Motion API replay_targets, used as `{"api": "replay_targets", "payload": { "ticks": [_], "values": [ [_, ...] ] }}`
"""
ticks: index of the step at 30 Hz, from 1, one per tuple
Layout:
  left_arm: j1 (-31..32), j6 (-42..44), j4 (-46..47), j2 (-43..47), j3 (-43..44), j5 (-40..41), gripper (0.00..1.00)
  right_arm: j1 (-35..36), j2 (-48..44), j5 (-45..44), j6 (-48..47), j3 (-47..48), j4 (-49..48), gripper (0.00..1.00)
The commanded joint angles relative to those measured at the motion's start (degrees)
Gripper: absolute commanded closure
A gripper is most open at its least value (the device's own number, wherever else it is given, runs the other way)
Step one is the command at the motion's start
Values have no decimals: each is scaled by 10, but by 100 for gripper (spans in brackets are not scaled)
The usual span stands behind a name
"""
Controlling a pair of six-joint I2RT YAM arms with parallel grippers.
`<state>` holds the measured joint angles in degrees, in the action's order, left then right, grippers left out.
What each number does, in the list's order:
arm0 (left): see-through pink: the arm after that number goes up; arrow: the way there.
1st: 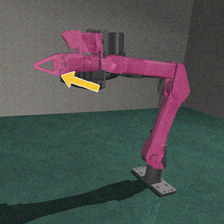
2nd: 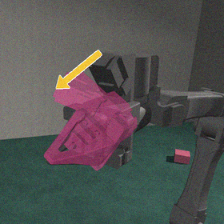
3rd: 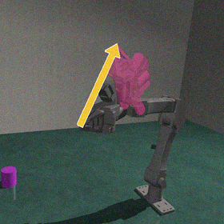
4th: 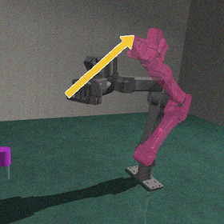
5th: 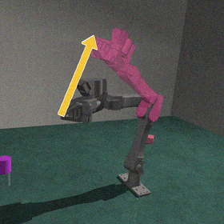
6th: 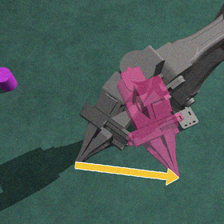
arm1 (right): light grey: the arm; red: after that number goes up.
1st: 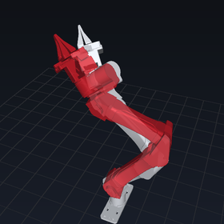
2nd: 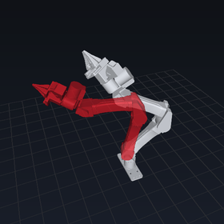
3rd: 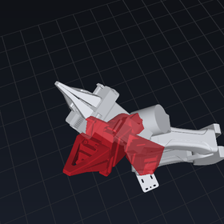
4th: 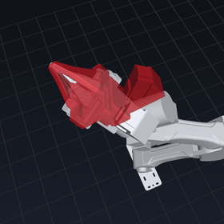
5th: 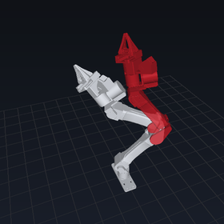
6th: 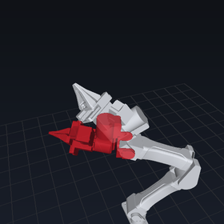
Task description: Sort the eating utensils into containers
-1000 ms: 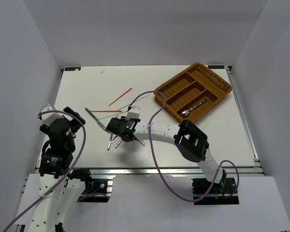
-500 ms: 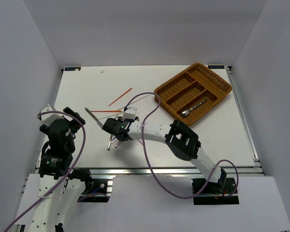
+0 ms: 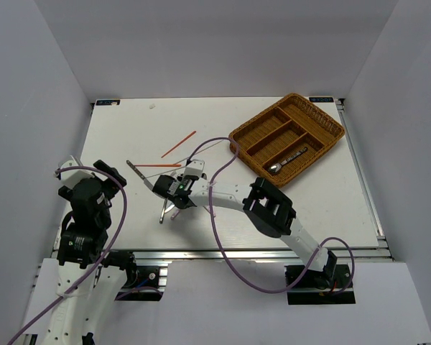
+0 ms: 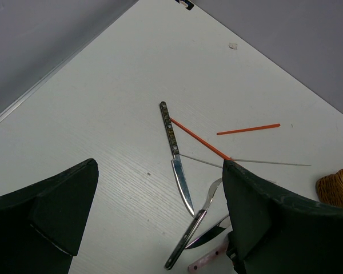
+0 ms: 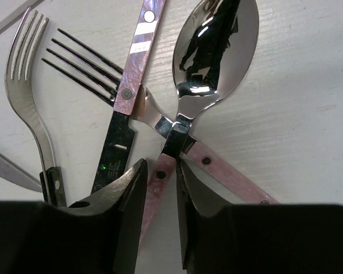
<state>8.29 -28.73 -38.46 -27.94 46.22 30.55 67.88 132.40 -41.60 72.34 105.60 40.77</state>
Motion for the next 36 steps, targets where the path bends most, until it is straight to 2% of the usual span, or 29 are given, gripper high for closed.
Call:
{"api": "replay_targets", "payload": {
  "ticks": [1,6,7,8,10,14,21,25,26,29,32,36],
  "values": [
    [-4,4,8,3,-3,-8,2,-4,15,10,24,1,27,68],
    [-3,4,8,5,-3,-8,2,-4,-3,14,24,-14,28,76],
    [-4,4,8,5,-3,-8,2,-5,-10,17,24,-15,29,79],
    [-3,3,8,5,-3,-8,2,-4,-14,18,25,-18,27,87],
    [-3,3,8,6,-3,-8,2,-4,-29,19,27,-27,26,89],
    [-4,3,8,5,-3,-8,2,-4,-62,14,32,-43,13,100],
    [-3,3,7,7,-3,-8,2,-5,-138,-17,11,-60,-10,100],
    [-3,3,7,7,-4,-8,2,-15,-224,-27,-11,-108,-49,100],
    [-3,3,7,7,-4,-7,2,-21,-241,-23,-18,-144,-65,100],
    [-3,2,5,7,-3,-4,2,-76,-332,-17,-51,-221,-102,100],
    [-3,1,6,7,-3,-3,2,-130,-379,-23,-93,-265,-111,100],
    [-3,3,7,4,-3,-5,2,-269,-446,-9,-126,-350,-117,100]
  ]
}}
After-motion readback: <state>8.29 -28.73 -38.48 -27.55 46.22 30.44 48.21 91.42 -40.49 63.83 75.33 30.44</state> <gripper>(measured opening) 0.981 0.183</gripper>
